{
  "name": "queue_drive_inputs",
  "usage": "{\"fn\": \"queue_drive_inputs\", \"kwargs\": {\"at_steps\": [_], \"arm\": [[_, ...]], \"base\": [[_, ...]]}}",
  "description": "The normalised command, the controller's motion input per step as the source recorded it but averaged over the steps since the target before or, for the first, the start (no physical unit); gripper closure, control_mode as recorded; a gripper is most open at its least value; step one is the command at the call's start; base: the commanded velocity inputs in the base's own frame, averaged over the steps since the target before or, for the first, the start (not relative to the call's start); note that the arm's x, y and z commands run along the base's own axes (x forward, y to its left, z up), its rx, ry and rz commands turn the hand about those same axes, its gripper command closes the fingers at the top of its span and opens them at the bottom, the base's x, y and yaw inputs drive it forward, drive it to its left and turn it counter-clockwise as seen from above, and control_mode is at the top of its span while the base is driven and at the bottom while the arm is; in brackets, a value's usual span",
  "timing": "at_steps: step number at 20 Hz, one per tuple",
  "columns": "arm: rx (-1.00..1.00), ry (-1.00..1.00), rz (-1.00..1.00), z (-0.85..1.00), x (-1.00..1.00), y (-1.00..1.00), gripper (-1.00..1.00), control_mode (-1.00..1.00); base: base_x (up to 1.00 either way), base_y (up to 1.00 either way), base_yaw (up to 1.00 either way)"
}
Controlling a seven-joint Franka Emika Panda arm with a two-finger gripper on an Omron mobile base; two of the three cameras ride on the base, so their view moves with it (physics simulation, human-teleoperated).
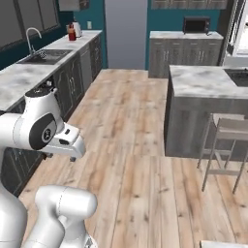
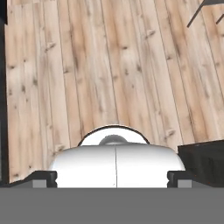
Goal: Retrieve the butter from the fridge and place it on a plate on the dining table. Then retrieve the butter knife by the fridge and place it near the plate.
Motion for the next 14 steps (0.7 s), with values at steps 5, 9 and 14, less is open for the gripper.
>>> {"fn": "queue_drive_inputs", "kwargs": {"at_steps": [5, 9, 14], "arm": [[0.0, 0.0, 0.0, 0.0, 0.0, 0.0, -1.0, 1.0], [0.0, 0.0, 0.0, 0.0, 0.0, 0.0, -1.0, 1.0], [0.0, 0.0, 0.0, 0.0, 0.0, 0.0, -1.0, 1.0]], "base": [[1.0, 0.4, -0.06], [1.0, 0.37, -0.06], [1.0, 0.47, -0.09]]}}
